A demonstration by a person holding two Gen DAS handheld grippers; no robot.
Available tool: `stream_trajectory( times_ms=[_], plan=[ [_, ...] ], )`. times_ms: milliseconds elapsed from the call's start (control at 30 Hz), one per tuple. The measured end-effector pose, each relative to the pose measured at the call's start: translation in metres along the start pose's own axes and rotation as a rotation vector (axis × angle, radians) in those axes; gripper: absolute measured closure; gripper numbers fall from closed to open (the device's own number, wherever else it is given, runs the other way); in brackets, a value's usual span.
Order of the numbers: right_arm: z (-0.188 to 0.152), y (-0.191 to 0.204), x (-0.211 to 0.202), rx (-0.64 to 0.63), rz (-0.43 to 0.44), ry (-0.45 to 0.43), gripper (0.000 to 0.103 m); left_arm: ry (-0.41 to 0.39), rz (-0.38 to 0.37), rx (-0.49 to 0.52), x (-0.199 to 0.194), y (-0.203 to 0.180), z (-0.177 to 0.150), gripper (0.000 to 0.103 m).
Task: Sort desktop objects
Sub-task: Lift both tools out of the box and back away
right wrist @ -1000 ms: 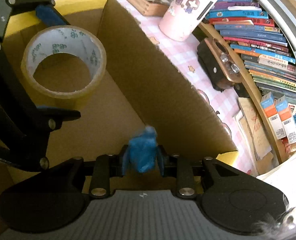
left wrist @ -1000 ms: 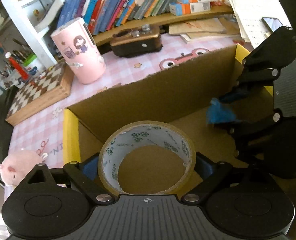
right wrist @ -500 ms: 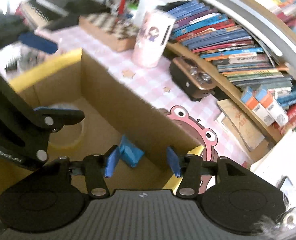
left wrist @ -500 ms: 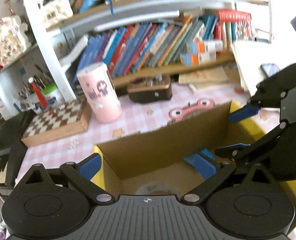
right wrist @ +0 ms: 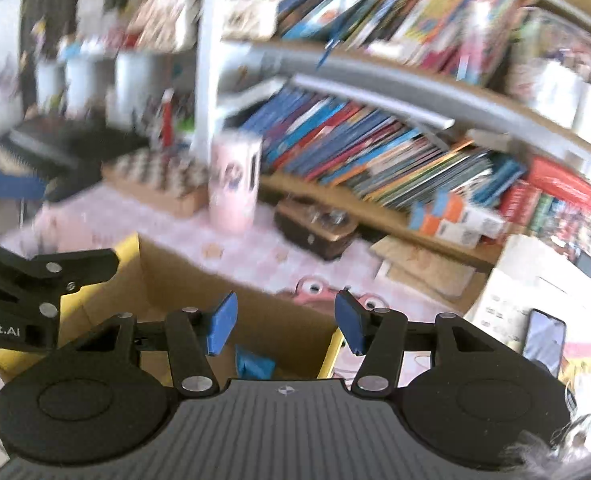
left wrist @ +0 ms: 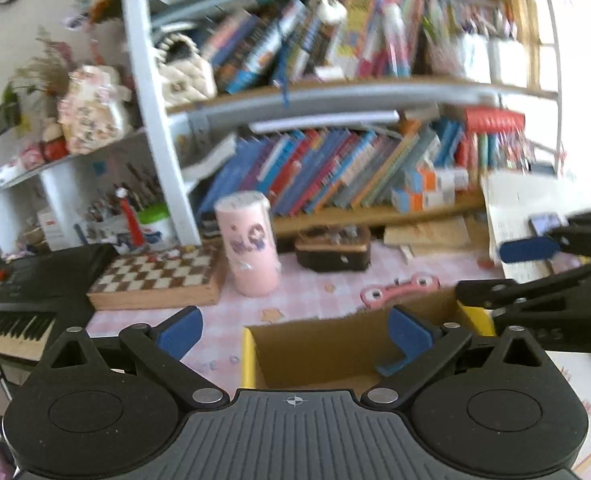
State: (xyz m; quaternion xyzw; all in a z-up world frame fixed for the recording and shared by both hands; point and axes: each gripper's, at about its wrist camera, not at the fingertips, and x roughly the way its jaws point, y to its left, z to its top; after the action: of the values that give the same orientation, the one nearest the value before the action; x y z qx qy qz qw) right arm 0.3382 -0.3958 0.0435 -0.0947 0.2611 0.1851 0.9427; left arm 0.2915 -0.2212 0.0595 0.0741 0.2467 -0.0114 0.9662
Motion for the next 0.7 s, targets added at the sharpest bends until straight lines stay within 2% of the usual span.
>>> stream_trajectory(
  times_ms=[200,300,400,533,700],
  plan=[
    [-0.005,-0.002,-0.05,0.163,-0.045,-0.109,0.05,-0.091,0.028,-0.062,-0.041,0.022,-0.003,0.002],
    [-0.019,0.003,-0.069,0.229,-0.089,-0.137,0.047,-0.097,0.037,-0.085,-0.054,0.029,-0.009,0.0],
    [-0.04,0.015,-0.081,0.275,-0.139,-0.111,0.047,-0.093,0.037,-0.091,-0.065,0.033,-0.02,0.0],
    [-0.067,0.036,-0.092,0.336,-0.162,-0.051,0.048,-0.086,0.036,-0.054,-0.081,0.036,-0.044,0.0],
    [-0.097,0.073,-0.105,0.333,-0.208,0.017,0.048,-0.055,0.039,-0.013,-0.097,0.046,-0.075,0.0]
  ],
)
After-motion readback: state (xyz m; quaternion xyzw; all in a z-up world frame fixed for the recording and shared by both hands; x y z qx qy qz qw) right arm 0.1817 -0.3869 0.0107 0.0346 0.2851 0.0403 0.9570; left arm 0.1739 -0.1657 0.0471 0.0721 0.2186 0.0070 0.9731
